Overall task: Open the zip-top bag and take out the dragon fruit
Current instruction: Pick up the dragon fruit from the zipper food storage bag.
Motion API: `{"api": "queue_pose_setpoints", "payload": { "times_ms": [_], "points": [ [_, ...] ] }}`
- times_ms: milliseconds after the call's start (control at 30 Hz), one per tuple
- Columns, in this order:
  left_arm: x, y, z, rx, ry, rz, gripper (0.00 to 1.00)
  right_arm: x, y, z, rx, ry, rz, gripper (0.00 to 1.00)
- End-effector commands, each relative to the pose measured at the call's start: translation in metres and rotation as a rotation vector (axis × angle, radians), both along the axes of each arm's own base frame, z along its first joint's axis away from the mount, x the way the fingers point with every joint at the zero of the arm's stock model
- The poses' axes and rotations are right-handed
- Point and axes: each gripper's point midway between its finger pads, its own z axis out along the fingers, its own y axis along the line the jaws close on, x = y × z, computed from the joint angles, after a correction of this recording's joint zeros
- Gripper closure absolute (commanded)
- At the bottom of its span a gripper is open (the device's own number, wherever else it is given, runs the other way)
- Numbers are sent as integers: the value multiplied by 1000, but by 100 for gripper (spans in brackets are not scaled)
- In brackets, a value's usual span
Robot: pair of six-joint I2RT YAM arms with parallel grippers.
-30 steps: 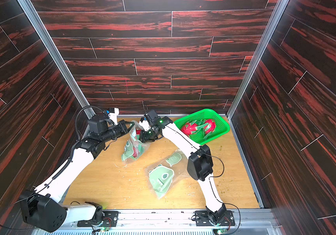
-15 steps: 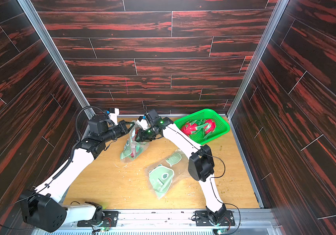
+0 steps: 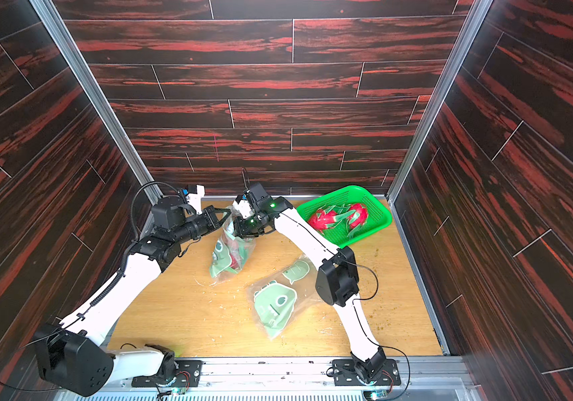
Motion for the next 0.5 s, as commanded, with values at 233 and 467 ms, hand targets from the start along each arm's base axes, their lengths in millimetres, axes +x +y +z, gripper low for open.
{"api": "queue_pose_setpoints", "payload": {
  "times_ms": [233,467],
  "points": [
    [1,-5,17,-22,-63,-17,100,-3,-37,-16,-216,-67,-44,63],
    [2,-8,14,-17,-57,-21,100,-8,-39,-12,-223,-66,-35,63]
  ]
}}
